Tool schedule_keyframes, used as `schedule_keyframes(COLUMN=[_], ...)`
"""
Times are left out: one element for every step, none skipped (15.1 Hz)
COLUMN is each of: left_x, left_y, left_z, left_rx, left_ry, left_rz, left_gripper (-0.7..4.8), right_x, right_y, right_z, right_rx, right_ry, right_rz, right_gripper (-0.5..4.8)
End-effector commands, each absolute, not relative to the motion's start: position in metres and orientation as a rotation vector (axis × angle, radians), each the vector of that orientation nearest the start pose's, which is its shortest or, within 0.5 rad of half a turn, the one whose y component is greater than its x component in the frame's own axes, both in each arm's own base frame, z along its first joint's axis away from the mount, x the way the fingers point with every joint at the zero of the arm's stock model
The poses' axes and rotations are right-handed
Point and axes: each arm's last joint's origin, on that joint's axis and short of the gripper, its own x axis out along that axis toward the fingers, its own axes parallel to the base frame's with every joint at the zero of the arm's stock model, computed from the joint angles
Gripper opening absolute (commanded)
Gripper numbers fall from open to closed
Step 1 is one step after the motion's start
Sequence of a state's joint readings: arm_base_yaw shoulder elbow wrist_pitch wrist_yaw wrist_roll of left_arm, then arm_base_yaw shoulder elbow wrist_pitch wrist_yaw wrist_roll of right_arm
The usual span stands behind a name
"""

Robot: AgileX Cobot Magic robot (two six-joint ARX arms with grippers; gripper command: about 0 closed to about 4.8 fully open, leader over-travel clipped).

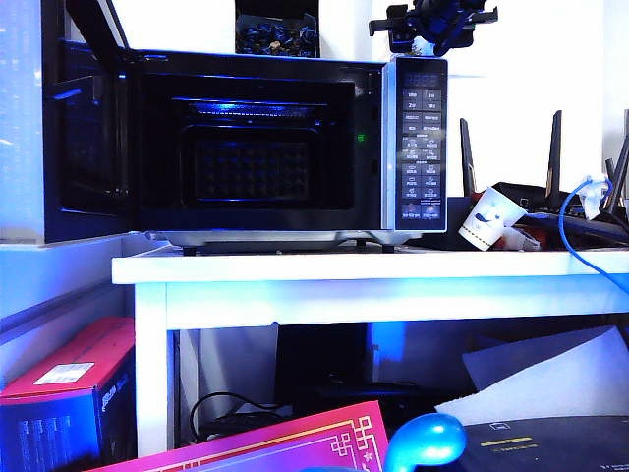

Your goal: Open the microwave door, place the box of snacks from the top of the microwave inside, then close the microwave door.

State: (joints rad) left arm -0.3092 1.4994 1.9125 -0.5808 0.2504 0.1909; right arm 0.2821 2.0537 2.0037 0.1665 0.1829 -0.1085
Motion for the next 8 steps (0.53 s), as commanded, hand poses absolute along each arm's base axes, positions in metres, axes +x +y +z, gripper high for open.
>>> schedule_keyframes(left_x=[0.278, 0.278, 0.278, 0.278, 0.278, 0.278, 0.278, 0.278], left_y=[-0.097, -0.097, -0.097, -0.097, -0.097, -0.097, -0.097, -0.097], left_z=[0.507, 0.507, 0.507, 0.507, 0.507, 0.507, 0.507, 0.507], left_rx=[0.194, 0.194, 0.194, 0.194, 0.194, 0.194, 0.194, 0.194], left_ry=[0.097, 0.098, 0.098, 0.098, 0.098, 0.098, 0.097, 0.097], left_rz=[-0.577, -0.577, -0.577, -0.576, -0.576, -0.576, -0.576, -0.576], left_gripper=[-0.05, -0.05, -0.05, -0.05, -0.05, -0.05, -0.05, -0.05], right_x=[0.465, 0.464, 0.463, 0.460, 0.455, 0.452, 0.445, 0.438], right_y=[0.130, 0.129, 0.129, 0.128, 0.127, 0.126, 0.124, 0.122], right_z=[0.404, 0.408, 0.411, 0.415, 0.423, 0.428, 0.436, 0.443], right_rx=[-0.072, -0.066, -0.061, -0.058, -0.054, -0.052, -0.051, -0.052], right_ry=[-0.160, -0.184, -0.205, -0.216, -0.230, -0.239, -0.243, -0.239], right_rz=[0.092, 0.091, 0.086, 0.085, 0.085, 0.084, 0.085, 0.086], right_gripper=[2.48, 2.48, 2.48, 2.48, 2.47, 2.47, 2.47, 2.47])
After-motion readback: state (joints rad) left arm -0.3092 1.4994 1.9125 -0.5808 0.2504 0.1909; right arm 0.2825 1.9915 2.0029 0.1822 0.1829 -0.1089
